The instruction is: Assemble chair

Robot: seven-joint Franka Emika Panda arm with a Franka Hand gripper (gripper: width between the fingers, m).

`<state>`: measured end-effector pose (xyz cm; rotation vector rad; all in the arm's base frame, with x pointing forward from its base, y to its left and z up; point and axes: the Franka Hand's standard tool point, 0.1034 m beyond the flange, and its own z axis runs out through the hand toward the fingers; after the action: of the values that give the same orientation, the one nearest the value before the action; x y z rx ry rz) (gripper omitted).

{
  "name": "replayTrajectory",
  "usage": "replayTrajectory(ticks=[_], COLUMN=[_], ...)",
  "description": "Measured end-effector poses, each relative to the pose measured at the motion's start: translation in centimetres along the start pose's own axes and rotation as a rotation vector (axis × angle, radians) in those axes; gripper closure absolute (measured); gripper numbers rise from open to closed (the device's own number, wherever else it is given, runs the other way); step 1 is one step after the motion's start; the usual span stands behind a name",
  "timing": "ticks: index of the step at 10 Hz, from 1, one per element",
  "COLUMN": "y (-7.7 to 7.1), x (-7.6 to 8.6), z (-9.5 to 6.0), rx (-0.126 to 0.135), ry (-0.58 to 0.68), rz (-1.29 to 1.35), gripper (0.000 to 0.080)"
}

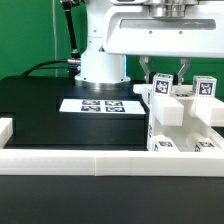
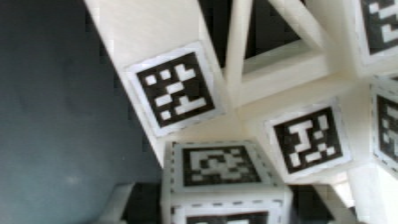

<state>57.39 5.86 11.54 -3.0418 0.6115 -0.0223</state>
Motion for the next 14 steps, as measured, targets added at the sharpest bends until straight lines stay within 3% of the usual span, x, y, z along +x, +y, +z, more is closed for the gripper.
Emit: replayTrajectory(ticks=[14], y=[-0.43], x=[-0.19], z=[0.00], rx=[0.005], ry=[-0.003], rz=[0.851], gripper=[0.0511])
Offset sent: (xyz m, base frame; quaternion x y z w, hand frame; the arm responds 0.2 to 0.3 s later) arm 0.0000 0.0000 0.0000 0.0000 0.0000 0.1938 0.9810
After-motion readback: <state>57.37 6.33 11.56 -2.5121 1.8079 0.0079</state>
